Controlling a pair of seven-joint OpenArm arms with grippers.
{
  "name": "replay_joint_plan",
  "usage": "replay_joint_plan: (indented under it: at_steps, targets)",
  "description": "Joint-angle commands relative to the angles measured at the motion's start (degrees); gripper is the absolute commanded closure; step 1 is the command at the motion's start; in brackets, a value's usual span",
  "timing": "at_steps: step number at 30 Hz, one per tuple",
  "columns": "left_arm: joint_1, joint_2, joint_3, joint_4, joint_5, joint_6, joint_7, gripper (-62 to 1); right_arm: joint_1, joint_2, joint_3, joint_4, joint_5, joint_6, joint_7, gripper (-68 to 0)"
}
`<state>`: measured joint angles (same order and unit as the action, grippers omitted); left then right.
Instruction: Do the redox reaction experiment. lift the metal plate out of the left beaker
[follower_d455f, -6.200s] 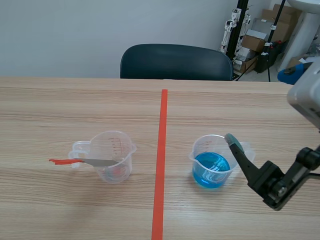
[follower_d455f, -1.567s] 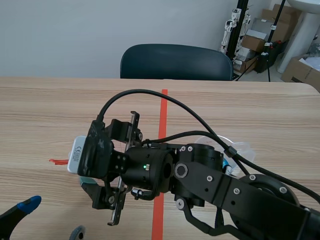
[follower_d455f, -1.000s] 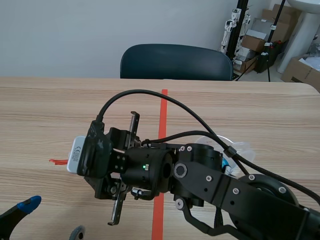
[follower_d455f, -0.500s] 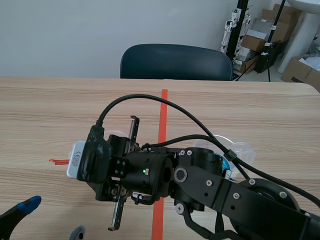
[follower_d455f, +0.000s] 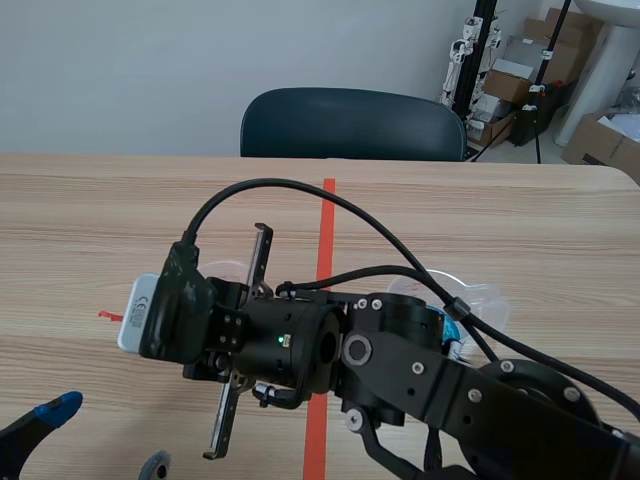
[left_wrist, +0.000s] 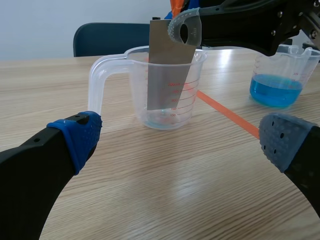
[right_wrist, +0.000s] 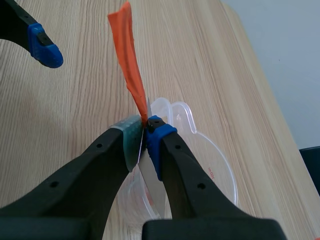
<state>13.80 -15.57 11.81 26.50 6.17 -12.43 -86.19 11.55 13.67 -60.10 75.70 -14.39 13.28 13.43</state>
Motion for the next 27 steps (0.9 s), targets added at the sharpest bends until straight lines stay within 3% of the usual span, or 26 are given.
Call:
replay_joint_plan:
  at_steps: [1, 11, 27]
  targets:
    - [0.5, -0.2, -0.3, 0.6, 0.0, -0.1, -2.8, -62.3, 0.7, -0.5, 0.1, 1.2, 0.2, -0.2, 0.4, -0.6]
    - [0.5, -0.2, -0.3, 0.6, 0.0, -0.1, -2.8, -62.3, 0.7, -0.5, 2.3, 2.4, 1.7, -0.4, -0.9, -0.6]
    - [0.5, -0.2, -0.3, 0.6, 0.0, -0.1, -1.0, -62.3, 0.7, -0.5, 7.3, 3.7, 21.0, 0.3, -7.9, -0.6]
